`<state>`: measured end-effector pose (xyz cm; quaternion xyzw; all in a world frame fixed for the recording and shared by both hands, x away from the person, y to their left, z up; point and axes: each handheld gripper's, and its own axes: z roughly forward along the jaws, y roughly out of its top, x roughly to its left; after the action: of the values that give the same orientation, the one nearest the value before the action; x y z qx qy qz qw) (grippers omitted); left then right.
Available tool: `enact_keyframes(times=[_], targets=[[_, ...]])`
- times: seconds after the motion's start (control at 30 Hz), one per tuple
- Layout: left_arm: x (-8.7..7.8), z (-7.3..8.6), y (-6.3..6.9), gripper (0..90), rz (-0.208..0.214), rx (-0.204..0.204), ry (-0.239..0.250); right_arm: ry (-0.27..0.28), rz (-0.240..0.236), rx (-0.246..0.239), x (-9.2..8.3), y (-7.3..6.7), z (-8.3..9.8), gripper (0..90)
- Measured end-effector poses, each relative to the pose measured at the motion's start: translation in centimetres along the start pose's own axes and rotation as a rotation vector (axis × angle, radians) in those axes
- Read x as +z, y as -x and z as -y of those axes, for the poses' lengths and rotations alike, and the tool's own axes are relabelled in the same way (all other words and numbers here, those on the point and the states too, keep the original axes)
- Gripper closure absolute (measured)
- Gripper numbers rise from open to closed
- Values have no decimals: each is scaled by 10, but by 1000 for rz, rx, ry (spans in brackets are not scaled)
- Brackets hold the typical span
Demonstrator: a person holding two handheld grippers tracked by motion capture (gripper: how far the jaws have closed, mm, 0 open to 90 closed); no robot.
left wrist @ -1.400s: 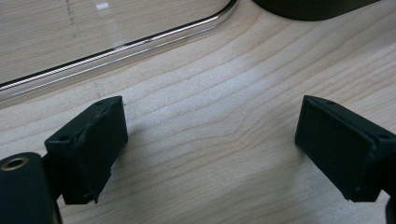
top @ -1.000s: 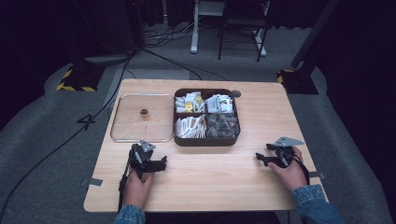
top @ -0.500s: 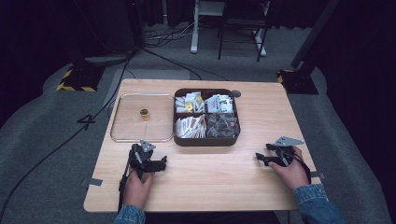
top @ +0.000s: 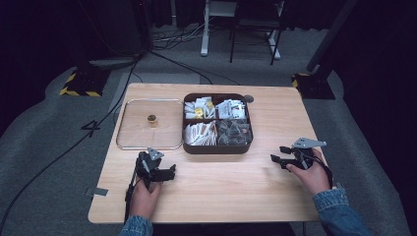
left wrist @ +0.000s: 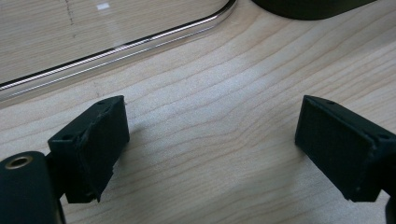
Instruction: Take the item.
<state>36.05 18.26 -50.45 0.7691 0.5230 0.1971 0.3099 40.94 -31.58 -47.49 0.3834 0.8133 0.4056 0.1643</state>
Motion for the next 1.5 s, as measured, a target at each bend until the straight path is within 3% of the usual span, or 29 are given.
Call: enact_keyframes(times=[0.17, 0.3, 0.77, 0.97, 1.5], targets=[[0, 0, 0, 104, 0, 0, 0, 4, -16, 4, -3, 1, -8, 424], [0, 0, 0, 104, 0, 0, 0, 27, -47, 42, -7, 4, -23, 444], [-3, 4, 0, 105, 5, 3, 4, 25, -67, 15, -7, 12, -77, 498], [-4, 5, 0, 106, 5, 2, 4, 29, -82, -22, 1, 13, -109, 501], [-4, 4, 0, 105, 8, 1, 2, 42, -46, -11, 28, 20, -168, 529]])
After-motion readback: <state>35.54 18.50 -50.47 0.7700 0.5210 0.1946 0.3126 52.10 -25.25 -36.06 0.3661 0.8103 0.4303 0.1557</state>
